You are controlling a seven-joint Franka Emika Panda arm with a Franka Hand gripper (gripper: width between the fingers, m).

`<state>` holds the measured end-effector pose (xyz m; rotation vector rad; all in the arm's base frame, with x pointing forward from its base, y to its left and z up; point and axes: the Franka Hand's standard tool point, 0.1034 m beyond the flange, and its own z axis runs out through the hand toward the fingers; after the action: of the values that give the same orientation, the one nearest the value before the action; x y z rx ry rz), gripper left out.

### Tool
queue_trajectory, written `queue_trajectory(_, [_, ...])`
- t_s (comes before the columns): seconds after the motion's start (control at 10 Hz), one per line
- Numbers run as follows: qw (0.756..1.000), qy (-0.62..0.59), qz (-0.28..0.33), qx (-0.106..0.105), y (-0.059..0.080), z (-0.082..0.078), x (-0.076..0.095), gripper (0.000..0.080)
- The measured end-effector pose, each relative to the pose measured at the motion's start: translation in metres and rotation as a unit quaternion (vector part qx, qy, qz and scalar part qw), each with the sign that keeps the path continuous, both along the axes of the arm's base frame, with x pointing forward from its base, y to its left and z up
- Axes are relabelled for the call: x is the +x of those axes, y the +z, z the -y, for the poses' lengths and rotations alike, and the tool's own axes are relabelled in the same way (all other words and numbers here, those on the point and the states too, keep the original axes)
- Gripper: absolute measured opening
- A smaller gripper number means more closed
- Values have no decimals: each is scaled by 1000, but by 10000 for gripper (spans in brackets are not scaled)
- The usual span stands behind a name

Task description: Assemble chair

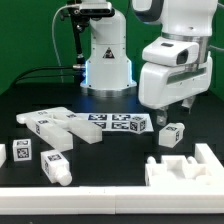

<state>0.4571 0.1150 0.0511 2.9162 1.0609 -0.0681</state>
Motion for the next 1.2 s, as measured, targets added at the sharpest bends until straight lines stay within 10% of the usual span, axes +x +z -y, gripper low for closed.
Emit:
queue_trajectory(0.3, [990, -142, -11, 7, 2, 3, 5, 649])
queue_trajectory(1.2, [851, -520, -67, 31, 0, 13, 13, 649])
